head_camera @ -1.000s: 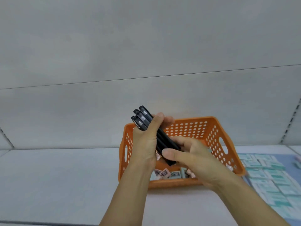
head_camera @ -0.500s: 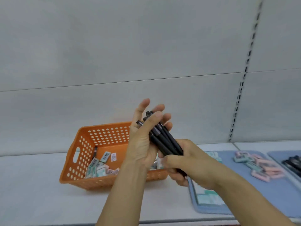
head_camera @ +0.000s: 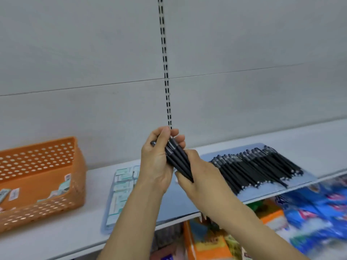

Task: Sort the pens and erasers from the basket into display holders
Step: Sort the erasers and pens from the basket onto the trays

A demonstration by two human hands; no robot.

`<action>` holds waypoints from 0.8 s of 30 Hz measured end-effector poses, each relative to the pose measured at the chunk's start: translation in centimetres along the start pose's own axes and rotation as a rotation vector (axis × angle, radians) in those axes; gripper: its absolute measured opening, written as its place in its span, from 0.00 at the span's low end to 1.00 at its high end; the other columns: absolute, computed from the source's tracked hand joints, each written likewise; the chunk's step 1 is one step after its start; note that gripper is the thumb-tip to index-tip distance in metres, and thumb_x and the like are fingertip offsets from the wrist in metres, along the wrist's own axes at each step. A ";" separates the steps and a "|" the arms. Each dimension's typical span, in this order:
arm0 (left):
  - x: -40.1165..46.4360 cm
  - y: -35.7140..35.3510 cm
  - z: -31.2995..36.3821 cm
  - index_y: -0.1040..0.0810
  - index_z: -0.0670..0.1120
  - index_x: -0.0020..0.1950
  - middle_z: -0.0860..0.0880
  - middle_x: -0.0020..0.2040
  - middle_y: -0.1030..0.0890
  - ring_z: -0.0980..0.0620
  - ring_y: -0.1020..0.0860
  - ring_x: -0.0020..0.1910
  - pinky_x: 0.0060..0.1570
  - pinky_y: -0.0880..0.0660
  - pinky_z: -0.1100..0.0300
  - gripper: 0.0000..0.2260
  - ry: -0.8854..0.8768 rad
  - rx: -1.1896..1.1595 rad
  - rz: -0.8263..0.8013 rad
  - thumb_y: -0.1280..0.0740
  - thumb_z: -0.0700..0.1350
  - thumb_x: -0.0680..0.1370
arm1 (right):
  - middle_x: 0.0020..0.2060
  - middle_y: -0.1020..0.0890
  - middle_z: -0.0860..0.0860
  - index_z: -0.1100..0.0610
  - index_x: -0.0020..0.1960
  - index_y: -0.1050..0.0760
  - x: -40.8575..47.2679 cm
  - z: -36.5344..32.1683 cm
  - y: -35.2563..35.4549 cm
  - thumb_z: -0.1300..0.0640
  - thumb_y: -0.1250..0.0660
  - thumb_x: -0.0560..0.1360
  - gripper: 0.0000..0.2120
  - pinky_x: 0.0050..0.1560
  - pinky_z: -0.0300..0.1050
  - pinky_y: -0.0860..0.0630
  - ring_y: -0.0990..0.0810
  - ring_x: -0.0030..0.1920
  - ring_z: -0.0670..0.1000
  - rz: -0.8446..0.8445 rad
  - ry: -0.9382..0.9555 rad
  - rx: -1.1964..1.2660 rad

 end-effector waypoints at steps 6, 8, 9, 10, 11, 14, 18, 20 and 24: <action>-1.8 -2.4 -8.4 0.35 0.52 0.72 0.52 0.68 0.27 0.53 0.25 0.64 0.65 0.30 0.53 0.24 0.216 0.620 -0.159 0.37 0.58 0.78 | 0.41 0.25 0.48 0.56 0.56 0.30 -2.0 9.9 4.5 0.51 0.37 0.79 0.10 0.42 0.42 0.26 0.23 0.41 0.48 -0.064 -0.336 0.115; -2.2 -2.6 -10.5 0.42 0.55 0.77 0.56 0.74 0.36 0.55 0.35 0.71 0.68 0.38 0.57 0.28 0.184 0.985 -0.291 0.40 0.61 0.79 | 0.42 0.26 0.50 0.59 0.55 0.32 -1.3 13.4 5.7 0.51 0.37 0.80 0.12 0.43 0.48 0.27 0.23 0.44 0.53 0.015 -0.462 -0.005; -2.2 -2.5 -11.7 0.44 0.54 0.78 0.56 0.77 0.39 0.55 0.39 0.74 0.70 0.41 0.57 0.29 0.150 1.142 -0.378 0.40 0.61 0.80 | 0.39 0.27 0.51 0.58 0.51 0.33 -0.6 15.1 6.0 0.50 0.37 0.80 0.11 0.38 0.48 0.28 0.24 0.40 0.52 0.025 -0.494 -0.092; -2.1 -2.3 -12.8 0.45 0.53 0.79 0.54 0.78 0.42 0.54 0.42 0.76 0.72 0.43 0.56 0.30 0.126 1.285 -0.463 0.41 0.61 0.80 | 0.37 0.28 0.50 0.58 0.48 0.35 0.0 16.5 6.0 0.50 0.38 0.80 0.12 0.34 0.47 0.31 0.25 0.37 0.52 0.006 -0.513 -0.185; -2.1 -2.1 -13.7 0.46 0.52 0.79 0.53 0.79 0.45 0.53 0.45 0.77 0.74 0.45 0.55 0.31 0.111 1.417 -0.536 0.41 0.61 0.80 | 0.37 0.28 0.51 0.58 0.48 0.36 0.6 17.6 5.8 0.50 0.38 0.80 0.12 0.32 0.47 0.32 0.24 0.38 0.53 -0.040 -0.531 -0.265; -1.7 -1.5 -15.1 0.48 0.50 0.80 0.52 0.80 0.47 0.51 0.47 0.78 0.76 0.48 0.52 0.32 0.091 1.640 -0.609 0.41 0.60 0.80 | 0.51 0.21 0.57 0.62 0.63 0.36 1.8 19.8 4.6 0.49 0.40 0.81 0.19 0.41 0.47 0.29 0.21 0.52 0.59 -0.190 -0.591 -0.385; -1.6 -1.4 -15.2 0.48 0.52 0.80 0.54 0.80 0.48 0.51 0.49 0.78 0.77 0.50 0.53 0.31 0.077 1.672 -0.592 0.40 0.59 0.80 | 0.61 0.24 0.59 0.64 0.70 0.38 2.0 20.9 3.4 0.44 0.40 0.80 0.28 0.47 0.48 0.27 0.22 0.58 0.58 -0.178 -0.595 -0.409; -1.5 -1.2 -15.2 0.48 0.53 0.79 0.54 0.80 0.49 0.51 0.49 0.78 0.77 0.51 0.53 0.31 0.078 1.679 -0.594 0.40 0.59 0.80 | 0.64 0.27 0.59 0.63 0.69 0.37 1.7 21.2 3.0 0.40 0.42 0.79 0.30 0.54 0.49 0.26 0.27 0.62 0.58 -0.157 -0.547 -0.485; -1.5 -1.0 -15.2 0.47 0.53 0.79 0.54 0.80 0.48 0.51 0.48 0.78 0.76 0.50 0.53 0.31 0.053 1.675 -0.598 0.40 0.59 0.80 | 0.67 0.31 0.58 0.59 0.70 0.35 1.0 21.2 2.8 0.37 0.48 0.80 0.31 0.61 0.48 0.30 0.33 0.67 0.57 -0.117 -0.492 -0.656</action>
Point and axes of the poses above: each hand's wrist, its own x-axis towards the middle knuckle, its own y-axis out of the back of the hand, z = x × y, the point moved 1 cm from there along x, towards the middle knuckle
